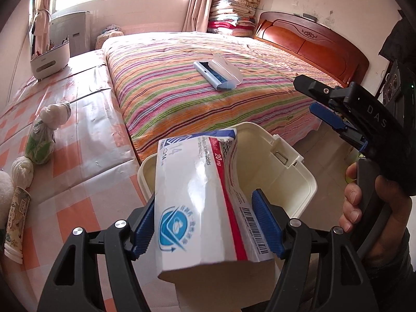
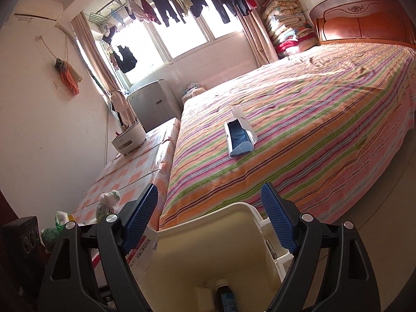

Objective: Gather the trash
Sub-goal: 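Carry both items over the cream bin and open both tools to drop them, then move both tools back over the table toward the lace hat and drink bottle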

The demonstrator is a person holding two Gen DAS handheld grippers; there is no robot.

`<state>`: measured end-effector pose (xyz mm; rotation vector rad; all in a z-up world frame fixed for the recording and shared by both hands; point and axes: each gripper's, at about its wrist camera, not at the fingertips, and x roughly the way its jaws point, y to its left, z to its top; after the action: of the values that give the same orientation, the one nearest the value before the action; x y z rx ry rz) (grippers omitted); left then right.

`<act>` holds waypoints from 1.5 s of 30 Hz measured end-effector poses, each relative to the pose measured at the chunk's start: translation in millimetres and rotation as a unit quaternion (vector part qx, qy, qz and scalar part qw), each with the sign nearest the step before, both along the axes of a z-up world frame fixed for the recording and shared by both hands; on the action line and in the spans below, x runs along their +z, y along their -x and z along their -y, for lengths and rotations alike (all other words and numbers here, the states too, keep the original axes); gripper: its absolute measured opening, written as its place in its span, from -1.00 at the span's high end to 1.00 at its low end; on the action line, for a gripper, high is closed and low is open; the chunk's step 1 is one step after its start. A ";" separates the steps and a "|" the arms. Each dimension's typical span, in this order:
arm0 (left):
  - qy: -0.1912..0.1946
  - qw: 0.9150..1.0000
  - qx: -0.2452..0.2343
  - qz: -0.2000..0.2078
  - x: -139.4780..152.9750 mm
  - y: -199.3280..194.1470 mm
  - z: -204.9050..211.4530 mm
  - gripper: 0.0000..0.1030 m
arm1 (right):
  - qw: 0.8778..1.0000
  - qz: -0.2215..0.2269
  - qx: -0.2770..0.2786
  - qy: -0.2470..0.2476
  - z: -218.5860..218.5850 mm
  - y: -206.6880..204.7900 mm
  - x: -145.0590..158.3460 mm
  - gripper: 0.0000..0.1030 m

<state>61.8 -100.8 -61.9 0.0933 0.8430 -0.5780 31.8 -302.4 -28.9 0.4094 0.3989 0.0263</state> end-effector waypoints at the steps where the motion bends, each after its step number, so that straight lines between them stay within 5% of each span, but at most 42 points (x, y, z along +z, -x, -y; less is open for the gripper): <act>1: -0.003 1.000 -0.002 0.001 0.3 0.4 1.0 -0.35 | 1.000 0.001 -0.002 0.002 -0.3 0.3 0.3 -0.56; 4: -0.013 1.000 -0.001 0.003 1.7 4.4 2.1 -0.49 | 1.000 0.003 -0.003 0.003 -0.2 0.2 1.6 -0.58; 27: -0.040 0.990 0.111 0.078 41.8 10.0 -72.3 -0.50 | 0.997 0.007 0.071 -0.006 -67.4 -30.3 8.0 -0.75; 45: -0.038 0.973 0.218 0.058 37.9 -6.8 -165.6 -0.50 | 0.986 -0.012 0.168 0.007 -169.3 -67.2 1.5 -0.76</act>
<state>68.6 64.8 -24.0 0.0086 0.7417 -0.1255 99.0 -133.2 -27.3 0.3241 0.4887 0.3475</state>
